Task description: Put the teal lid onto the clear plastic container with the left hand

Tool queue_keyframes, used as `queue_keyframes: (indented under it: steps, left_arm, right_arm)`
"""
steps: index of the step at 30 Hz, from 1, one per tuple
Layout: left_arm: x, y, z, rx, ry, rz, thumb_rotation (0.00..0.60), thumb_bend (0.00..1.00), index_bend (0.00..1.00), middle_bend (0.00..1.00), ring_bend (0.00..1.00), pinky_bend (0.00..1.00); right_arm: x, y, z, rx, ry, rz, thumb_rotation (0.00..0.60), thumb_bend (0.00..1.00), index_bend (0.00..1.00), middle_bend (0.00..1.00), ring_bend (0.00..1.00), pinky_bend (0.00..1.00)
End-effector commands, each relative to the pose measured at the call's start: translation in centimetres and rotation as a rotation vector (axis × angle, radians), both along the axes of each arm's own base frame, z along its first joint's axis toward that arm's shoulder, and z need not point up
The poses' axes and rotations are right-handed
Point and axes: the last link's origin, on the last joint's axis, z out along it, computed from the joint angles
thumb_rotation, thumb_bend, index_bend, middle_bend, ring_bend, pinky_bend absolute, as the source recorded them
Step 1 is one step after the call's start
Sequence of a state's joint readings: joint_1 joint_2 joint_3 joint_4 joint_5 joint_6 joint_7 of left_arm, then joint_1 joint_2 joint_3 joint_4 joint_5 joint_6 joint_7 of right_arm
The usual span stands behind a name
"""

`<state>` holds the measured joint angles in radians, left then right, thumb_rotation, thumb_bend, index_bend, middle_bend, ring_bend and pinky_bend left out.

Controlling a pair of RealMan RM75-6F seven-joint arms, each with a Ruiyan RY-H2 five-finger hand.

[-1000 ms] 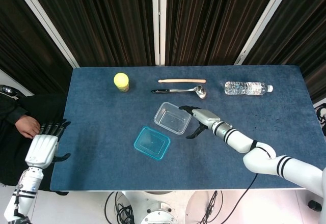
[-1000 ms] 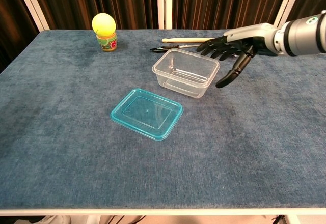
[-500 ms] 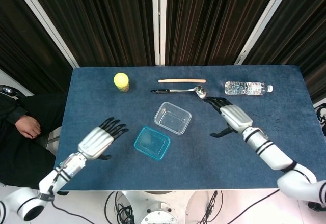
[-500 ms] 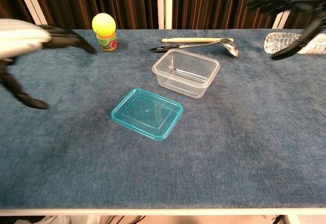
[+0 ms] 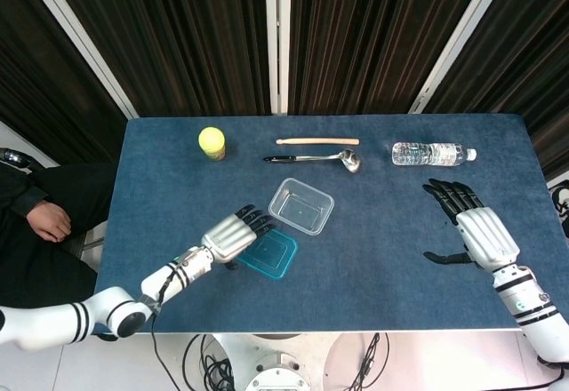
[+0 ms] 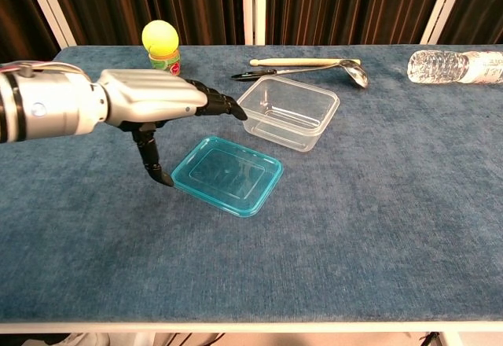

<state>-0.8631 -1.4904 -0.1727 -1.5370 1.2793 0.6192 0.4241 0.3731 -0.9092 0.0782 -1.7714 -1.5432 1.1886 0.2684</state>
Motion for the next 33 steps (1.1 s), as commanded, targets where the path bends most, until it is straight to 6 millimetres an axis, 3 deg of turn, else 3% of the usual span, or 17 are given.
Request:
queue_keyframes:
  steps: [1, 8, 19, 33]
  left_arm:
    - [0.7, 0.4, -1.3, -0.014, 0.052, 0.007, 0.6, 0.02, 0.06, 0.01, 0.0, 0.02]
    - [1.7, 0.2, -2.6, -0.026, 0.086, 0.056, 0.6, 0.02, 0.06, 0.01, 0.0, 0.02]
    - [2.6, -0.9, -2.6, -0.019, 0.121, 0.097, 0.6, 0.02, 0.06, 0.01, 0.0, 0.03]
    - [3.2, -0.5, -4.4, -0.015, 0.176, 0.107, 0.6, 0.02, 0.06, 0.01, 0.0, 0.03]
  right_arm:
    - [-0.7, 0.5, 0.3, -0.01, -0.005, -0.004, 0.6, 0.03, 0.0, 0.04, 0.0, 0.0]
    - [-1.4, 1.0, 0.2, -0.008, -0.018, -0.009, 0.6, 0.03, 0.0, 0.04, 0.0, 0.0]
    - [-2.6, 1.6, 0.5, -0.022, -0.037, -0.028, 0.6, 0.03, 0.0, 0.04, 0.0, 0.0]
    - [-3.7, 2.0, 0.5, -0.025, -0.048, -0.05, 0.6, 0.03, 0.0, 0.04, 0.0, 0.0]
